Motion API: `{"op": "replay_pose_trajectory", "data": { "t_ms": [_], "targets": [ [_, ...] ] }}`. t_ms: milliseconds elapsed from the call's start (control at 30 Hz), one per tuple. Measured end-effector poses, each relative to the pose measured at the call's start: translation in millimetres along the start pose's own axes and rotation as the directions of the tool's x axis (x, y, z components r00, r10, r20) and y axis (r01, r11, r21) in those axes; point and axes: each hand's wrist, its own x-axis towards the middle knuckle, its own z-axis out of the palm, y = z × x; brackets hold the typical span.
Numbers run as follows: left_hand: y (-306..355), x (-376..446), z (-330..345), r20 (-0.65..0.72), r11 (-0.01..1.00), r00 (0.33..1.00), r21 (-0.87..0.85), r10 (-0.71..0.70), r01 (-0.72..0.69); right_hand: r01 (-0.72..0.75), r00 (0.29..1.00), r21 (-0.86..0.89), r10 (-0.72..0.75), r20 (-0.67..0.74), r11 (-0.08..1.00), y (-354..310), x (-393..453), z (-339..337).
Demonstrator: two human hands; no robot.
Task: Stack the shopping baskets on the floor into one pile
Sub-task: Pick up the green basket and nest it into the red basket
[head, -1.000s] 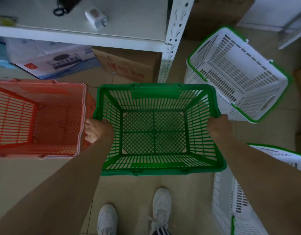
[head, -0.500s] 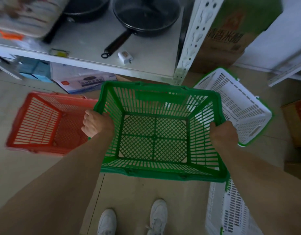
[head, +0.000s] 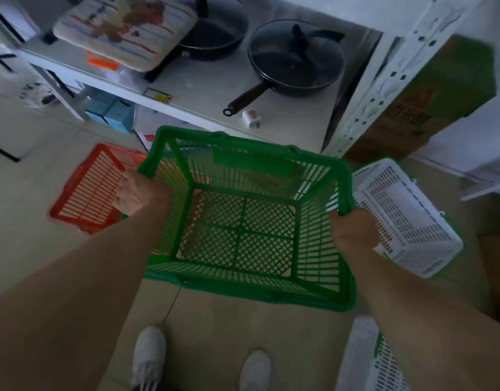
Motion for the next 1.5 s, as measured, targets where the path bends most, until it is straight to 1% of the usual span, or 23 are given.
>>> {"op": "replay_pose_trajectory", "data": {
  "t_ms": [133, 233, 367, 500, 700, 900, 967, 1067, 1233, 1500],
  "targets": [
    [-17.2, 33.0, -16.7, -0.012, 0.999, 0.999, -0.010, -0.041, 0.041, 0.031, 0.999, -0.036, -0.030, 0.028, 0.999, -37.8, -17.6, 15.7],
    [-26.0, 61.8, -29.7, -0.050, 0.996, 0.995, -0.001, -0.087, 0.087, 0.043, 0.998, -0.060, -0.040, 0.044, 0.997, -65.7, -28.5, 32.9],
    [-45.3, 114.1, -40.3, -0.059, 0.995, 0.993, -0.019, -0.104, 0.103, 0.078, 0.996, -0.074, -0.073, 0.058, 0.994, -102.5, -47.5, 55.4],
    [-64.4, 161.1, -47.1, -0.032, 0.995, 0.995, -0.020, -0.096, 0.096, 0.122, 0.990, -0.057, -0.117, 0.081, 0.991, -140.2, -66.5, 76.1],
    [-88.0, 229.4, -65.5, -0.027, 0.996, 0.996, -0.001, -0.086, 0.086, 0.120, 0.991, -0.090, -0.114, 0.072, 0.989, -201.1, -91.5, 105.5],
    [-98.2, 294.7, -89.0, -0.019, 0.999, 0.999, 0.038, -0.035, 0.036, 0.150, 0.986, -0.004, -0.150, 0.070, 0.989, -253.9, -114.6, 143.0],
    [-96.5, 313.8, -94.0, -0.009, 0.999, 1.000, 0.048, -0.010, 0.010, 0.129, 0.988, -0.005, -0.128, 0.084, 0.992, -267.1, -122.0, 153.0],
    [-93.3, 337.1, -93.1, 0.003, 0.997, 0.999, 0.052, 0.048, -0.049, 0.059, 0.993, -0.017, -0.057, 0.106, 0.998, -278.2, -127.3, 168.5],
    [-90.6, 357.1, -71.0, 0.058, 0.990, 0.990, 0.051, 0.125, -0.128, 0.004, 0.993, -0.073, 0.004, 0.118, 0.997, -278.1, -124.5, 201.2],
    [-105.4, 377.5, -12.9, 0.141, 0.992, 0.985, 0.066, 0.100, -0.110, -0.130, 0.981, -0.126, 0.146, 0.125, 0.983, -263.0, -120.2, 254.6]
  ]
}}
